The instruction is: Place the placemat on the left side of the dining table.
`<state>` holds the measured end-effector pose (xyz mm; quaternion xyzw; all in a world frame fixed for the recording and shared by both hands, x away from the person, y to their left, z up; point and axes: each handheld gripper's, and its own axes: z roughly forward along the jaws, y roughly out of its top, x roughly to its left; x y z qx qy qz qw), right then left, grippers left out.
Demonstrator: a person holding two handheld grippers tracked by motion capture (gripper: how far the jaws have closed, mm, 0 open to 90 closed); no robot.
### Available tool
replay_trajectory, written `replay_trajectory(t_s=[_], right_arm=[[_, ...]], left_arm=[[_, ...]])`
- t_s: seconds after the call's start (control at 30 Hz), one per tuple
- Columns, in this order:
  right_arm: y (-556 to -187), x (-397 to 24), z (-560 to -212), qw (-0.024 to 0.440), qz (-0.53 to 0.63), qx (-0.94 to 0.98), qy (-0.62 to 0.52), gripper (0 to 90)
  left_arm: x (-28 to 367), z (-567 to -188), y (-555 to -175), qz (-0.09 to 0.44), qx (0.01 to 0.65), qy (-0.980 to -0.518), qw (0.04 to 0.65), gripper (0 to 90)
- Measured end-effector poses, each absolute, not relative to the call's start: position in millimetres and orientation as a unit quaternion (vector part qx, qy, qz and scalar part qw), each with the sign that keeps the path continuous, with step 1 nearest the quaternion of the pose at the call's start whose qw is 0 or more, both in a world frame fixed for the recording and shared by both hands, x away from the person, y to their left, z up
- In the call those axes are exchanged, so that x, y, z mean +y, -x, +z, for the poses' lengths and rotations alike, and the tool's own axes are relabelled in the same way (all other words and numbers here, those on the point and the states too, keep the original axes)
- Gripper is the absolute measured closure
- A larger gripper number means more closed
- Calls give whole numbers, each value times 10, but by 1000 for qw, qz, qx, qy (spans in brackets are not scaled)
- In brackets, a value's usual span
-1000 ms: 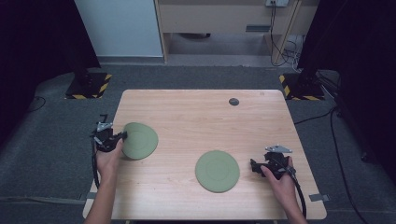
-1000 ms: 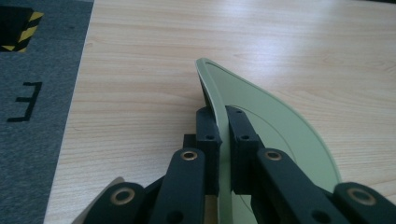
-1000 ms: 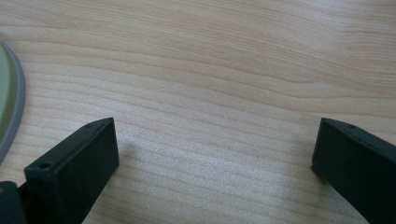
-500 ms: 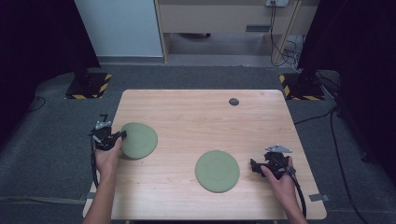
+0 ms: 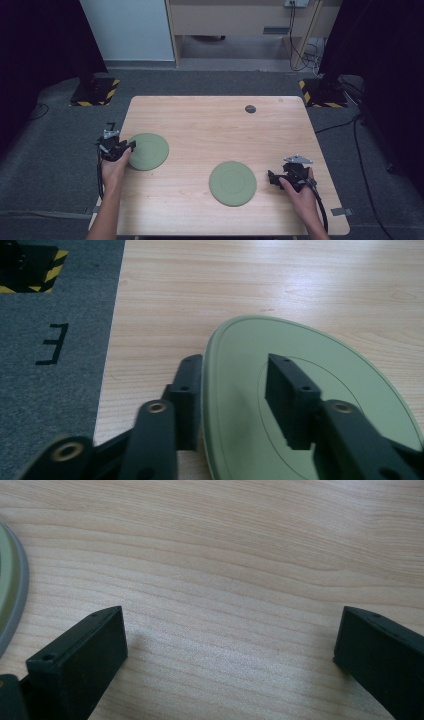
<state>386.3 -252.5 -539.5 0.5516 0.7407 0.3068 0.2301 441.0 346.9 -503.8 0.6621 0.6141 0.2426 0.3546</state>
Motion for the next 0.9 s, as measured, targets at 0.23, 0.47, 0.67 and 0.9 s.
replay_trajectory(t_s=[0.23,0.47,0.67,0.9], right_arm=[[-3863,-2525,-5395,230,307,741,-552,8],[-3863,-2525,-5395,230,307,741,-551,8],[-3867,-2524,-5395,229,307,741,-551,8],[-3872,-2524,-5394,228,308,743,-549,8]], left_arm=[[3381,-4952,-4458,255,603,-668,353,263],[3308,-4881,-4443,250,596,-672,363,114],[3233,-4800,-4385,242,586,-677,374,54],[3117,-4662,-4307,244,570,-683,387,53]])
